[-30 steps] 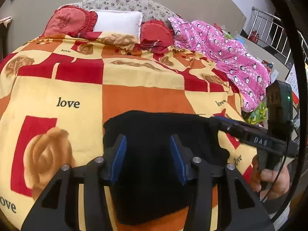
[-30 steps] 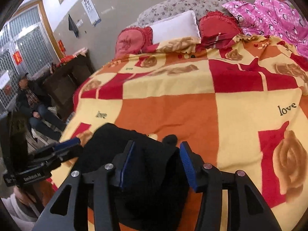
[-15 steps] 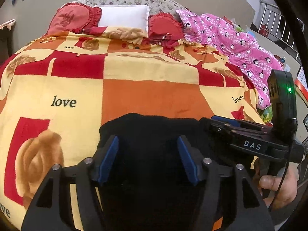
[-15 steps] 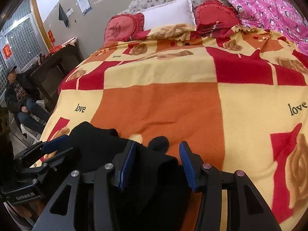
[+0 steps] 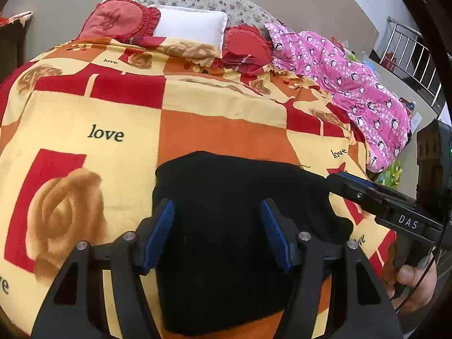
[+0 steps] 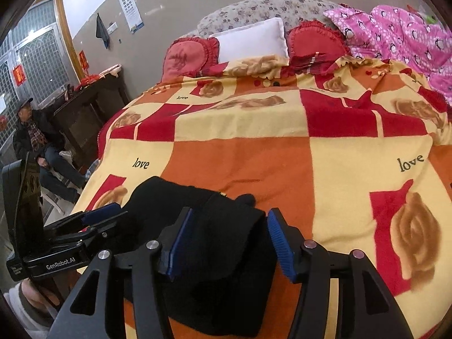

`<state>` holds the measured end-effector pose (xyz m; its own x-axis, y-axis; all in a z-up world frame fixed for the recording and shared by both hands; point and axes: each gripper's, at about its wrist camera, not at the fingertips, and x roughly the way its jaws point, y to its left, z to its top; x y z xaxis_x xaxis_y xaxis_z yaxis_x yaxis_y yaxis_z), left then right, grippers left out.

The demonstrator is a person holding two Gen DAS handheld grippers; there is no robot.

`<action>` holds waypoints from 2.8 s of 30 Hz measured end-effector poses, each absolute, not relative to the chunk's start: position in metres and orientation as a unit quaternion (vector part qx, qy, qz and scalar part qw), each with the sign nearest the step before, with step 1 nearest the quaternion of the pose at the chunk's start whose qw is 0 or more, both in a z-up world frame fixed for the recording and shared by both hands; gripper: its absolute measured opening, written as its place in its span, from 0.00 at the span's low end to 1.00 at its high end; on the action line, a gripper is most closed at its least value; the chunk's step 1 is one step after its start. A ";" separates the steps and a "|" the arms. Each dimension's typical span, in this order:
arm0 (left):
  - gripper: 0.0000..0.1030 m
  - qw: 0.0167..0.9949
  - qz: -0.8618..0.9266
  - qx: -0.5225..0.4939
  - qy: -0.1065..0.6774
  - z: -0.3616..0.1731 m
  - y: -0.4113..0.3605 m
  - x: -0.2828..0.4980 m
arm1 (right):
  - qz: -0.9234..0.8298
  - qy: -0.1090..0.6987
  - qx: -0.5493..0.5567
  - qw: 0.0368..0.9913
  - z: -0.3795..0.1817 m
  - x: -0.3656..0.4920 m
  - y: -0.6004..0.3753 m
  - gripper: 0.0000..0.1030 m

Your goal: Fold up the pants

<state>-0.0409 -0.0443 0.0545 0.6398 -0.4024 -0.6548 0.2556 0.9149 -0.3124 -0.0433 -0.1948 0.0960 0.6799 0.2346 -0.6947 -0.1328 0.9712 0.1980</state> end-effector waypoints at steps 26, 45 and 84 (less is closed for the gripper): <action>0.69 0.895 -0.182 -0.094 0.395 0.041 -0.034 -0.064 | 0.140 0.411 0.143 0.890 0.070 -0.089 -0.201 0.75; 0.73 0.888 -0.196 -0.092 0.405 0.025 -0.026 -0.085 | 0.178 0.408 0.240 0.863 0.061 -0.093 -0.202 0.77; 0.82 0.901 -0.201 -0.034 0.383 0.042 -0.060 -0.085 | 0.118 0.376 0.132 0.910 0.071 -0.108 -0.202 0.17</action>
